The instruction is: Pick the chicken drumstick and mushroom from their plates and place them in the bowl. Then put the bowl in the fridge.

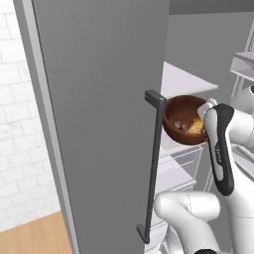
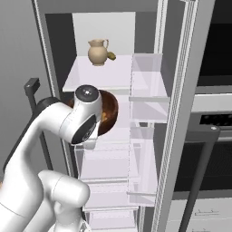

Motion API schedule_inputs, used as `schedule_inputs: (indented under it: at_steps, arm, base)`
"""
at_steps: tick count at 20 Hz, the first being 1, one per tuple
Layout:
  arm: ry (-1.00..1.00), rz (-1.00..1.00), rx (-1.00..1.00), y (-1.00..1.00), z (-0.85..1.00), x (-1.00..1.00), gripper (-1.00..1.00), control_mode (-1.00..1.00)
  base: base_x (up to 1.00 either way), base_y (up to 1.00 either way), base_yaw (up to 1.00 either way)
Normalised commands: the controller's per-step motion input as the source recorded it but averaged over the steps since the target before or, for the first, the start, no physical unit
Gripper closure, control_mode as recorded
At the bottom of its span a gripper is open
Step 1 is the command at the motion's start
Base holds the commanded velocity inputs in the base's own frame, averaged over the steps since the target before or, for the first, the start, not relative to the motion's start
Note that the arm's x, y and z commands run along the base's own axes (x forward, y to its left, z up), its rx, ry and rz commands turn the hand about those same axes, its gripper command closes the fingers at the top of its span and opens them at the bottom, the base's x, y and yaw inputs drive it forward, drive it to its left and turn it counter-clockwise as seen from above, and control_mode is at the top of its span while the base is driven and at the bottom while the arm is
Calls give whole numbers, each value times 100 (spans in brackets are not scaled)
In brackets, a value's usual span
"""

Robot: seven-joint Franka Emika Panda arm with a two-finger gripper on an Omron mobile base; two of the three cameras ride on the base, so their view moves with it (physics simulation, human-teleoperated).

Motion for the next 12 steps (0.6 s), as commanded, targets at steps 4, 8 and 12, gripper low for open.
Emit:
schedule_inputs:
  at_steps: [4,8,12]
  arm:
    - [0,-2,14,-1,-20,15,100,-100]
    - [0,0,3,0,-27,34,100,-100]
    - [0,0,1,-5,-29,62,100,-100]
  base:
    - [0,0,0]
    - [0,0,0]
    - [0,0,0]
